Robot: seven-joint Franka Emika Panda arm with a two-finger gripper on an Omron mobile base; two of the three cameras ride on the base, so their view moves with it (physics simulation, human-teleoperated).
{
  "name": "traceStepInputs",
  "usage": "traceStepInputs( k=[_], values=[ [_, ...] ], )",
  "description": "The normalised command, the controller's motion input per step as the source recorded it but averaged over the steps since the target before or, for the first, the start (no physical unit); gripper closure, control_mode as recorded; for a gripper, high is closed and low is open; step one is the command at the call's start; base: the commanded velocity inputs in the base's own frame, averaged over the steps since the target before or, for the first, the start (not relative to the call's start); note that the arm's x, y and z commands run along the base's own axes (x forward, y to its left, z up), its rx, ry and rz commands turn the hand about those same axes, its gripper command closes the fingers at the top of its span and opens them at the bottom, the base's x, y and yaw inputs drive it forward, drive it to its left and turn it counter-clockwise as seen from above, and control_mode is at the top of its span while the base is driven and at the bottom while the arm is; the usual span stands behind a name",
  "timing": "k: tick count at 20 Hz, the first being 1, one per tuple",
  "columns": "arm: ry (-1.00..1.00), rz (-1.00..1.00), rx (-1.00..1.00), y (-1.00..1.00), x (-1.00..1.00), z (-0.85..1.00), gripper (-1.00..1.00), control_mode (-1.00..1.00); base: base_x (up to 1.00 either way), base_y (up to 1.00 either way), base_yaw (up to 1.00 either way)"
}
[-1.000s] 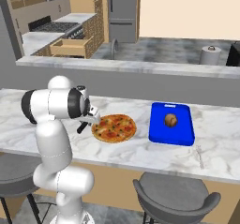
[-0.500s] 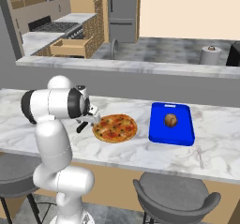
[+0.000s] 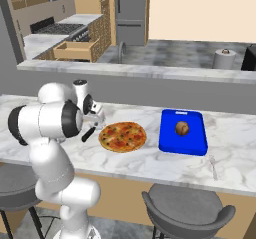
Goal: Take the pizza cutter from the drawer on the right and place it on the dining counter for cutting.
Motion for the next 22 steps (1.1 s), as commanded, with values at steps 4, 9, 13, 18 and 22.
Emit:
traceStepInputs(
  k=[4,9,13,18,22],
  values=[
    [-0.02,0.00,0.00,-0.13,-0.45,0.75,-1.00,-1.00,0.00,0.00,0.00],
    [0.00,0.00,0.00,-0.41,-0.72,0.70,-1.00,-1.00,0.00,0.00,0.00],
    [0.00,0.00,0.00,-0.38,-0.77,0.60,-1.00,-1.00,0.00,0.00,0.00],
    [0.00,0.00,0.00,-0.43,-0.96,0.56,-1.00,-1.00,0.00,0.00,0.00],
    [0.00,0.00,0.00,-0.41,-0.98,0.50,-1.00,-1.00,0.00,0.00,0.00]
  ],
)
